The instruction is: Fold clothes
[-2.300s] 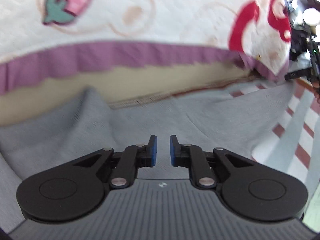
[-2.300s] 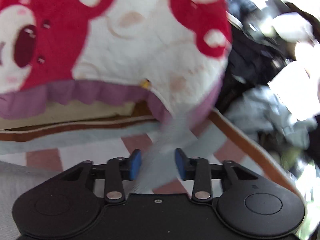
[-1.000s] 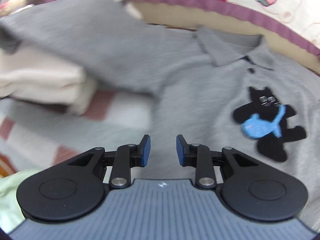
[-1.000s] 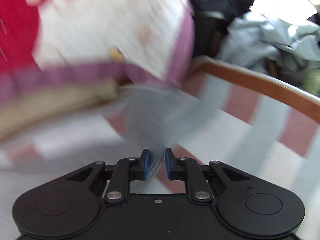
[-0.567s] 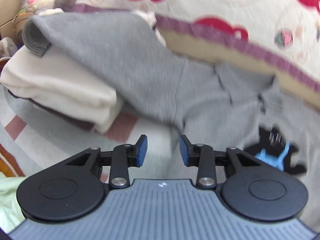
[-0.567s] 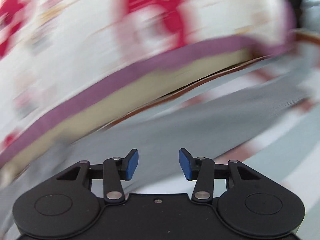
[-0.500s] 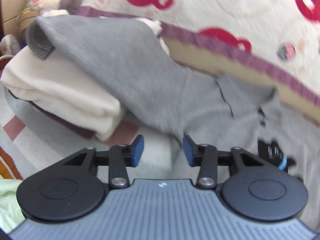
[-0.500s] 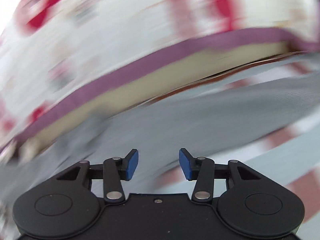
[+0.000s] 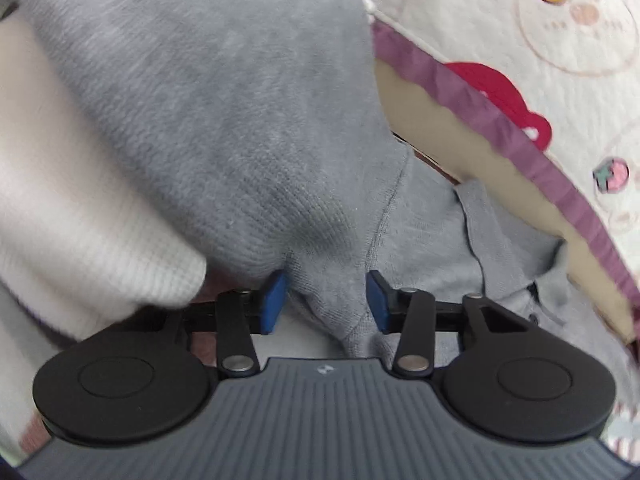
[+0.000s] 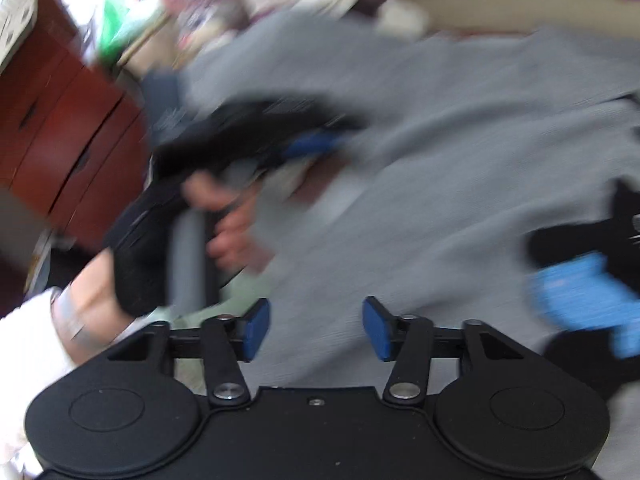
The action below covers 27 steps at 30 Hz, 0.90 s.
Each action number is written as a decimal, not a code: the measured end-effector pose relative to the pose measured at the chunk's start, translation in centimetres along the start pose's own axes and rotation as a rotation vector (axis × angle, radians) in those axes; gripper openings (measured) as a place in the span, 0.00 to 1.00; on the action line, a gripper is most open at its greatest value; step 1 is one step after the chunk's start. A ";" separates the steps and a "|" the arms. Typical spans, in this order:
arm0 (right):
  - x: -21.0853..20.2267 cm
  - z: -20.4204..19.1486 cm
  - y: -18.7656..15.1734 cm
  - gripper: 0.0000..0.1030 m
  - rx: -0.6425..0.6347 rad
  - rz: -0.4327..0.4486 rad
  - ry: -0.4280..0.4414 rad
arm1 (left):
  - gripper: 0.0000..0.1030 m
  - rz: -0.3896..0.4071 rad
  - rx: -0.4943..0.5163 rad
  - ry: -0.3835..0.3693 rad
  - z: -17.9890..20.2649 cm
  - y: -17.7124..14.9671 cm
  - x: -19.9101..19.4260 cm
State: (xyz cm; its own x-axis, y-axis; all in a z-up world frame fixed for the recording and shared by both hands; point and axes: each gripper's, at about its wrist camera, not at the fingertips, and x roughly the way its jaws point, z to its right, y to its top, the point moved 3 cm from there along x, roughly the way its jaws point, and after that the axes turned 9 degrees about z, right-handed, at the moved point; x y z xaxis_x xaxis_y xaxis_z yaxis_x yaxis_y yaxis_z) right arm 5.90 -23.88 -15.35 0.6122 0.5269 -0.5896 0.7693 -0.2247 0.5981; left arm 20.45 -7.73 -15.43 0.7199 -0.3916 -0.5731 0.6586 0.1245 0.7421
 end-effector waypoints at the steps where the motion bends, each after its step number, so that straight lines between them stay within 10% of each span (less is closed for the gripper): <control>1: 0.7 -0.9 -0.5 0.63 -0.024 -0.019 -0.020 | 0.02 0.018 0.035 0.015 0.1 0.1 -0.2; 8: 0.2 -2.5 -2.5 0.63 -0.119 -0.055 -0.089 | 0.00 0.155 0.184 0.179 -0.3 2.0 -2.3; 13: -8.0 2.7 -3.2 0.63 0.093 0.066 -0.194 | 0.10 0.029 0.168 0.080 0.1 0.5 -4.4; 16: -15.3 6.0 -5.0 0.63 0.195 0.143 -0.375 | 0.41 -0.044 0.147 -0.002 0.3 -1.5 -7.0; 27: -33.2 9.1 -18.5 0.63 0.449 0.281 -0.608 | 0.47 -0.275 0.278 -0.103 3.8 -7.3 -13.8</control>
State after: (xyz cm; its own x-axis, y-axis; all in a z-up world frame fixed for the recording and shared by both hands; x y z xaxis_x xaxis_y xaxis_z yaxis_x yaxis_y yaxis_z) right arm -27.04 -44.70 -11.77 0.6865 -0.1075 -0.7192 0.4927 -0.6586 0.5687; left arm 4.90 -6.66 -11.58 0.4897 -0.4672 -0.7362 0.7291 -0.2435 0.6396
